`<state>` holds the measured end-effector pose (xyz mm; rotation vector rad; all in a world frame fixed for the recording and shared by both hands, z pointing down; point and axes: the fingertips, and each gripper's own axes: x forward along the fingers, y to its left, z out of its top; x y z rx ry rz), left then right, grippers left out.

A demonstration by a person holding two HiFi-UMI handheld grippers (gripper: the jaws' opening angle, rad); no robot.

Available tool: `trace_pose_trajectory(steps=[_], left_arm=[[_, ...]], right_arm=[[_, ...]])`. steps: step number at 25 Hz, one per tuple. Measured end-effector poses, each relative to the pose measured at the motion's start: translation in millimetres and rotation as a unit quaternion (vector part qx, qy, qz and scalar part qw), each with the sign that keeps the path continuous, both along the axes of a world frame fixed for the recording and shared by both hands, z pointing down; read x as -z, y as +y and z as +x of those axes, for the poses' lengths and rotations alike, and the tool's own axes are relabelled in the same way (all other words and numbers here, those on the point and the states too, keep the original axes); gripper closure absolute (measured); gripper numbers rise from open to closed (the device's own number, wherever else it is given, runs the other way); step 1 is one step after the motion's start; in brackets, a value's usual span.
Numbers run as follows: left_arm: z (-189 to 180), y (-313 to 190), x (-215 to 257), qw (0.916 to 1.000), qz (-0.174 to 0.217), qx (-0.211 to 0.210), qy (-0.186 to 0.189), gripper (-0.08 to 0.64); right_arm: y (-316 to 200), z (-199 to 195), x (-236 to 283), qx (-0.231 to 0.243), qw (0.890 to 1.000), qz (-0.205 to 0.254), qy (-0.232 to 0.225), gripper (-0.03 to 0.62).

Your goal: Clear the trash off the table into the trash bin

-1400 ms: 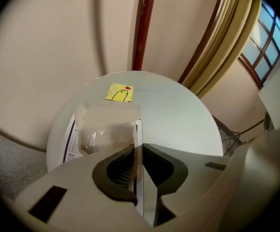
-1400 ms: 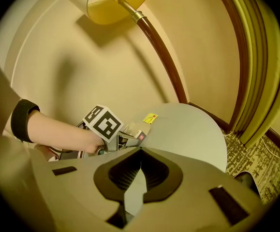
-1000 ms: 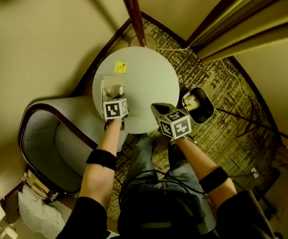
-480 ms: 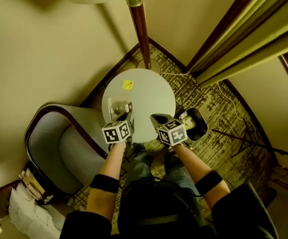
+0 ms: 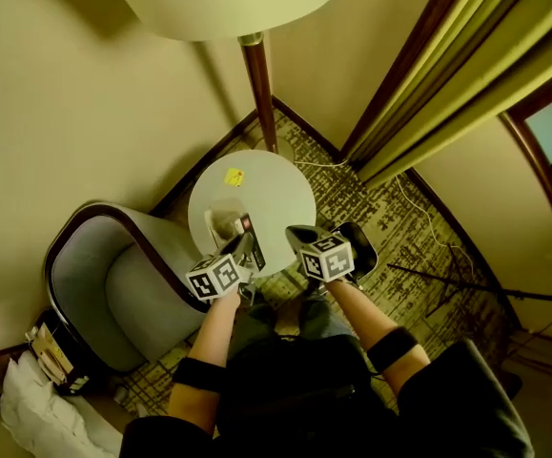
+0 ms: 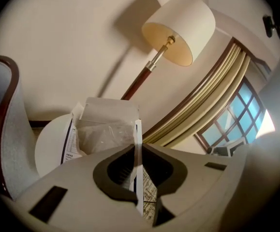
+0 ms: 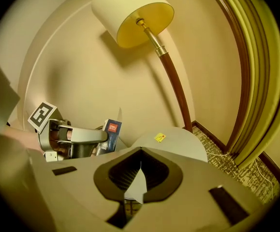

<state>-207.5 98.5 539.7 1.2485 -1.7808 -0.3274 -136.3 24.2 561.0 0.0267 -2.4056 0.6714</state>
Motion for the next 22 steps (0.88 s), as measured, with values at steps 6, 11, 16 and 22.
trace_pose_trajectory(steps=[6,11,16,22], left_arm=[[24.4,-7.8,14.8,0.9981,0.046,0.006,0.04,0.525],[52.9,-30.5,6.3,0.9952,0.06,-0.022,0.075,0.525],[94.4,-68.2,-7.2,0.9905,0.056,-0.064,0.108,0.529],[163.0,-120.0,-30.8,0.9795,0.041,-0.139,0.14,0.529]], right_arm=[[-6.5,26.1,13.9,-0.011,1.0,0.029,-0.002,0.592],[-26.5,56.2,13.5,-0.052,0.998,0.034,0.004,0.592],[-55.2,109.6,-0.3,-0.112,0.993,0.035,0.027,0.592],[-86.7,184.1,-25.1,-0.2,0.978,0.031,0.053,0.592]])
